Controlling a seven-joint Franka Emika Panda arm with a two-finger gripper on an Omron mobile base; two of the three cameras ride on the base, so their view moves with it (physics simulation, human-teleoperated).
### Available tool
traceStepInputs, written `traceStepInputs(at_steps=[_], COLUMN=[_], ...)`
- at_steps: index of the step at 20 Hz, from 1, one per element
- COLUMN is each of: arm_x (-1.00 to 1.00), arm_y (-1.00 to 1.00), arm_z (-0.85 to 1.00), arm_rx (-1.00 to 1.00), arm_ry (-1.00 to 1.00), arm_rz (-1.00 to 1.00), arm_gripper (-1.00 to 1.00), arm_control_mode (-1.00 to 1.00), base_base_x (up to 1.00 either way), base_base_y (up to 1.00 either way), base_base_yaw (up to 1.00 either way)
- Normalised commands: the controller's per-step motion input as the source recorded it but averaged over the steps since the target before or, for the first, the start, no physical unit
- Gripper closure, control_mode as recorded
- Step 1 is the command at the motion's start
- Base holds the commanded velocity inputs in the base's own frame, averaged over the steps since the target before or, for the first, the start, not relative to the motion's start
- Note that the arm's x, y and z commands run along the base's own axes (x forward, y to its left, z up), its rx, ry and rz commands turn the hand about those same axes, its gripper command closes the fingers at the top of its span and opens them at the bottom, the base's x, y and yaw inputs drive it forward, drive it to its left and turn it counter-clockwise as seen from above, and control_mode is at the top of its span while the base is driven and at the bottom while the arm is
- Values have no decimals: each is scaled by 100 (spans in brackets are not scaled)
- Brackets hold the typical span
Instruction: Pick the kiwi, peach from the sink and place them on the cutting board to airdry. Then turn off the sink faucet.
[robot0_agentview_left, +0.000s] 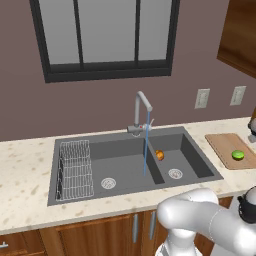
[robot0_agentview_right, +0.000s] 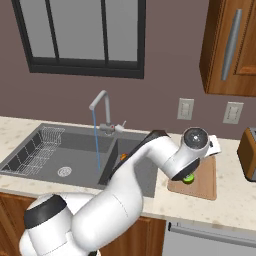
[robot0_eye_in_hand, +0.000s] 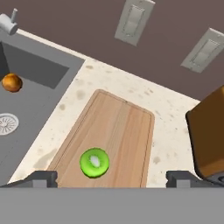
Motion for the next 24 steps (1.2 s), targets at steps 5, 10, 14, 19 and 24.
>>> traceStepInputs(at_steps=[5,10,14,19,24], arm_x=[-16,0,0,-7,-30], arm_y=[5,39,64,65,50], arm_z=[47,6,0,0,7], arm_rx=[6,8,0,-2,-1], arm_ry=[7,20,5,-1,-13], arm_rz=[5,0,2,5,8], arm_gripper=[-100,-100,-100,-100,-100], arm_control_mode=[-100,-100,-100,-100,-100], base_base_x=[0,0,0,0,0], base_base_y=[0,0,0,0,0], base_base_yaw=[0,0,0,0,0])
